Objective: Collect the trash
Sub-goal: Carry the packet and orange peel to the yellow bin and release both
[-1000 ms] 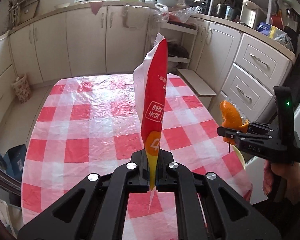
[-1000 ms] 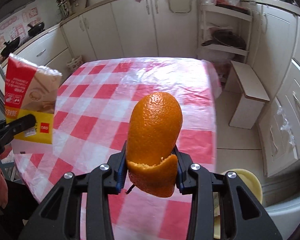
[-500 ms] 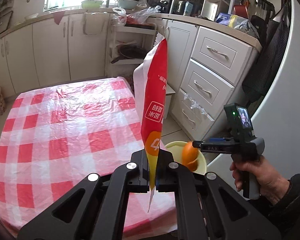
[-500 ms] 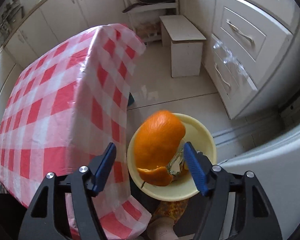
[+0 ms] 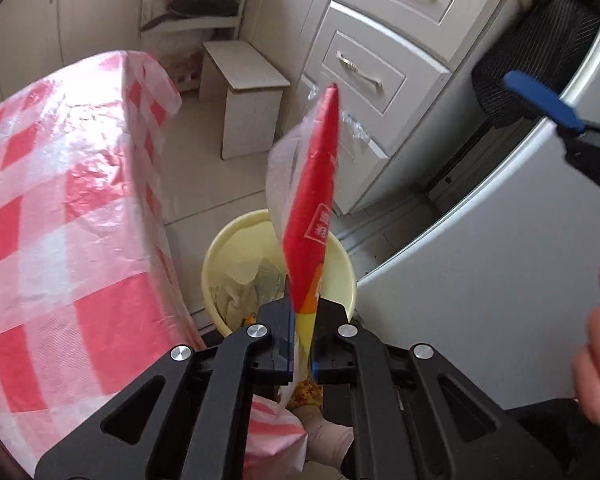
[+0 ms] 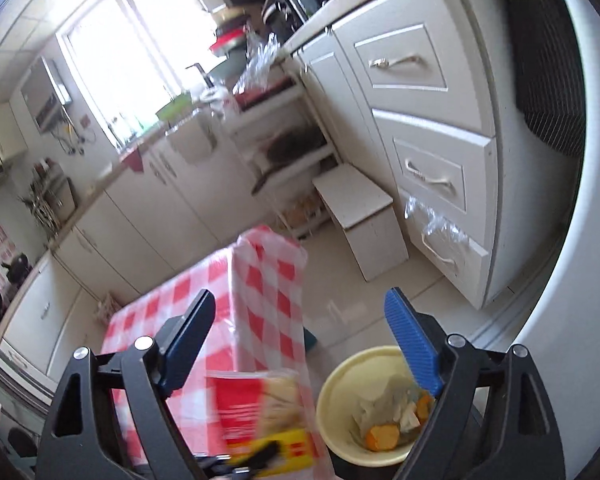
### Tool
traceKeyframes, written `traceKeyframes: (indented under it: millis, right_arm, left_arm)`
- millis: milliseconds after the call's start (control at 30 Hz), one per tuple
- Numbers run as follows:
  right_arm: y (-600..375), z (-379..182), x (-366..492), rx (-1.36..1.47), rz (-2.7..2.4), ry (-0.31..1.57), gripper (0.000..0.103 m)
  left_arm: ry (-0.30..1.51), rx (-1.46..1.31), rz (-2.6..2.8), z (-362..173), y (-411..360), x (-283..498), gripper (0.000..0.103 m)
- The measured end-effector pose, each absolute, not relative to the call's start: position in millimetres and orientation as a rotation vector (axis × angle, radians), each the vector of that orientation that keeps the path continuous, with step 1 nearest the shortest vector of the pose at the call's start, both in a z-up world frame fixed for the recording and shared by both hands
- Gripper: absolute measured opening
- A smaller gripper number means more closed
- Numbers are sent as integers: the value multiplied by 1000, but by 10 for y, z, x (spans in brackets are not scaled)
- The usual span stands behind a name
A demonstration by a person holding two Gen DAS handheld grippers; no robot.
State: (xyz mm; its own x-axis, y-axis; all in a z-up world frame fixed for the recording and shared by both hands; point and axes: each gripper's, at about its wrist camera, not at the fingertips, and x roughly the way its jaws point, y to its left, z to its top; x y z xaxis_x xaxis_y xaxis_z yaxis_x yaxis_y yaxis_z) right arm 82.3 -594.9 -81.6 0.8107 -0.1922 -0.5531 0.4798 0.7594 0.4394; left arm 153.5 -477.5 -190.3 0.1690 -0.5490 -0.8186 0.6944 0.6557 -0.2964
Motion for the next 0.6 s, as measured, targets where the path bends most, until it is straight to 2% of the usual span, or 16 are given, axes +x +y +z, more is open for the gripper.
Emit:
traceKeyframes:
  millis: [133,200,333,467,600]
  right_arm:
    - [-6034,-824,858,648,-360,504,83]
    - [-6044,-820,851,660,-352,500,83]
    - [-5975,-734,853,632,-349,492,86]
    - [-5857,-697,916,603,-340,504,89]
    - [-5574,-578,1027,533,-291,533,89]
  left_arm:
    - [1164,158,-855,-2150,-4998,1617,28]
    - [1163,136,-850,-2154,-4970,1622,45]
    - [1137,135,-817,-2034,-4812,1586,50]
    - [1039,166,-736,-1695,-4397,1520,69]
    - [952,151,-659,-1328,-3801,1425,82]
